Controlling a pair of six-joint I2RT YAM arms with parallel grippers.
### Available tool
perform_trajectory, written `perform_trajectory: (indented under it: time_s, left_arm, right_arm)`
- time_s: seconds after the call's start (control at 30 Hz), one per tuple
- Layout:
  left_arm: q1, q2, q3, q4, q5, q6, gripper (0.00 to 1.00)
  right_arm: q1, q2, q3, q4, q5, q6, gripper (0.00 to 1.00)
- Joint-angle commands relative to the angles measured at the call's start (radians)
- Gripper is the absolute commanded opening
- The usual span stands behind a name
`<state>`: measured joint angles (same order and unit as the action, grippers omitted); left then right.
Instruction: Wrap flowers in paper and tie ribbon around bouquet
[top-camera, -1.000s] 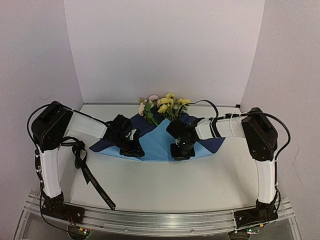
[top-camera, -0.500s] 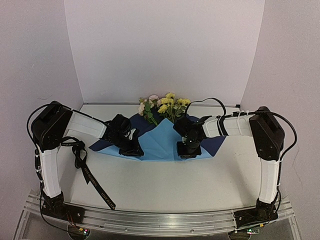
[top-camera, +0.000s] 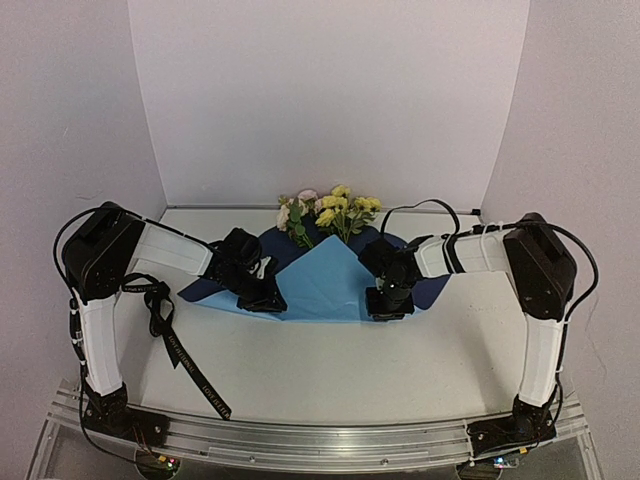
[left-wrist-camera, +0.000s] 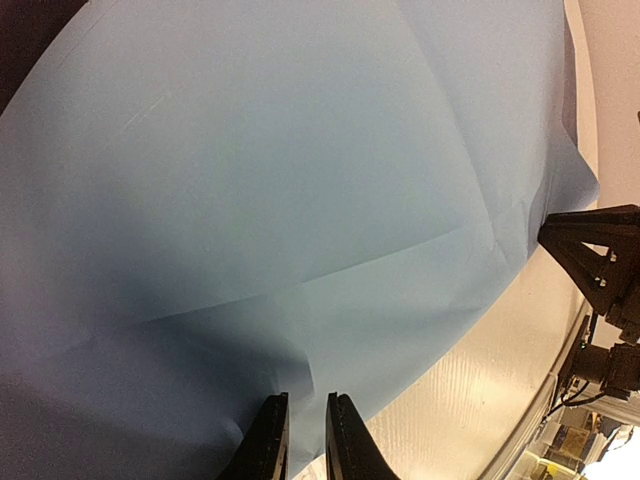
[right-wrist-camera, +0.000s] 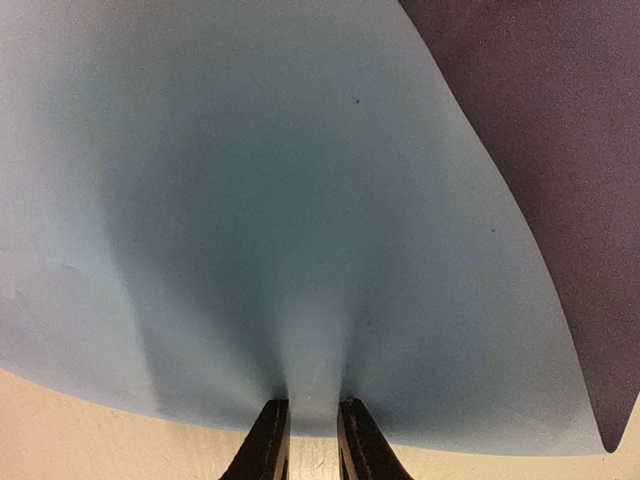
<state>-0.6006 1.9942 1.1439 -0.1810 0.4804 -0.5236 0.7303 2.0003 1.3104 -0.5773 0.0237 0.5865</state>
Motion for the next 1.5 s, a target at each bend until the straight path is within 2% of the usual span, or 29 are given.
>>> perform_trajectory:
  time_s: [0.0,0.2,0.57,0.63,0.8,1.0,1.23,1.47]
  left_arm:
    - [0.028,0.037,-0.034,-0.152,-0.113,0.017,0.16]
    - [0.034,0.034,-0.031,-0.156,-0.116,0.020,0.16]
    - [0.038,0.028,-0.025,-0.167,-0.118,0.028,0.16]
    - [0.038,0.007,-0.029,-0.170,-0.122,0.030,0.17]
    - [0.039,-0.051,-0.044,-0.187,-0.146,0.045,0.29]
    - [0.035,-0.107,-0.052,-0.176,-0.125,0.036,0.30]
    - [-0.029,-0.090,0.053,-0.198,-0.106,0.032,0.31]
    - [-0.064,-0.069,0.097,-0.193,-0.095,0.027,0.33]
  right_arm:
    - [-0.007,-0.031,-0.030,0.008,0.035,0.001,0.19]
    - [-0.048,-0.106,-0.071,0.008,0.045,0.016,0.20]
    - [-0.083,-0.091,-0.125,0.024,0.033,0.026,0.20]
    - [-0.084,-0.084,-0.129,0.026,0.027,0.029,0.19]
    - [-0.084,-0.076,-0.135,0.031,0.018,0.041,0.19]
    - [-0.085,-0.064,-0.135,0.036,0.007,0.049,0.18]
    - [-0.085,-0.054,-0.131,0.040,-0.001,0.054,0.18]
    - [-0.085,-0.048,-0.127,0.039,-0.006,0.055,0.17]
